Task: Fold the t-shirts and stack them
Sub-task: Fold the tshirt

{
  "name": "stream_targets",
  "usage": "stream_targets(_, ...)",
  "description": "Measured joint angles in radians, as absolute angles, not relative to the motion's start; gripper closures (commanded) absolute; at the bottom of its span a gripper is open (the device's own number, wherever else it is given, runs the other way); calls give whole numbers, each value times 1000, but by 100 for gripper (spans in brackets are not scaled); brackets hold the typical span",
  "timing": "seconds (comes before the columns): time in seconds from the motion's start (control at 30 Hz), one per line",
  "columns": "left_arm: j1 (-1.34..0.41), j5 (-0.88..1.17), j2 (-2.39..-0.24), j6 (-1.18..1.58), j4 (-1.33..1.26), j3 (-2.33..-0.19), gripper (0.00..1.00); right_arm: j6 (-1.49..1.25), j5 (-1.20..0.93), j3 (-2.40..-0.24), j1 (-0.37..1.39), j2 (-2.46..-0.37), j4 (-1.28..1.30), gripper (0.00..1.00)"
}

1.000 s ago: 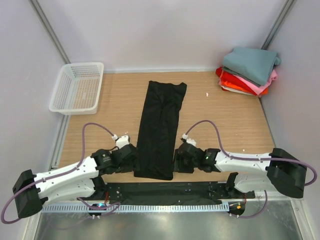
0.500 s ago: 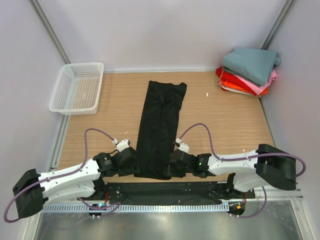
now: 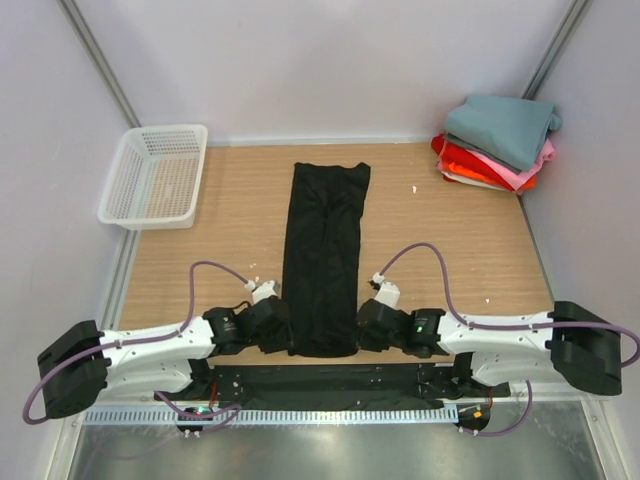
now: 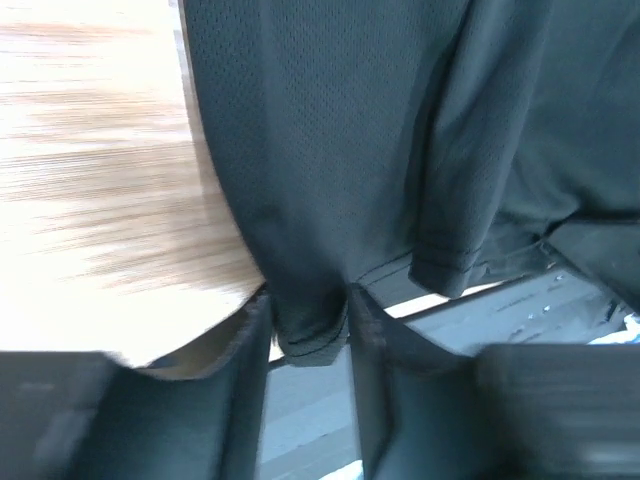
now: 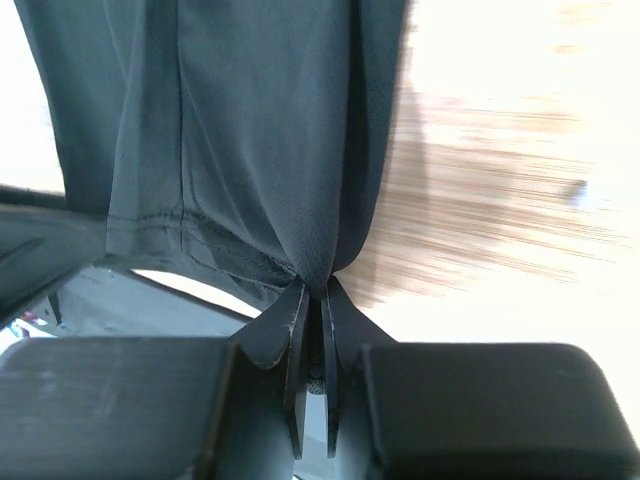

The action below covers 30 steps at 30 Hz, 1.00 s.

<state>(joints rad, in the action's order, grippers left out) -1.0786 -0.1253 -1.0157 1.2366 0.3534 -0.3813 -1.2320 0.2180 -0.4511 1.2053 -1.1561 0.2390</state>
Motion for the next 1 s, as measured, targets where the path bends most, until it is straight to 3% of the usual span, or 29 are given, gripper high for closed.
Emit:
stream_targets(0.23,-1135,-120,-1068,1284,312,-385,85,-1234,250,-410,1189,-1066,311,96)
stream_targets(0.27,-1140,-120,-1070,1285,312,-385,94,-1234,250,-405,1189,-1058,317,99)
stream_targets(0.33,-1147,-120,-1074,1295,313,-385,100,-1234,250,-398,1189,-1053,319,99)
stream_targets(0.6,-1166,-134,-1080,1298,450,-484,100,-1216,244,-424,1189,-1073,332,99)
stream_targets(0.83,-1150,-213,-1084,1241,660,-749,100,-1124,285,-667,1148,-1126,444,99)
stream_targets(1.0,-1048,-221,-1124,1150,732,-855,100,-1015,295,-828,1049,-1198,481,99)
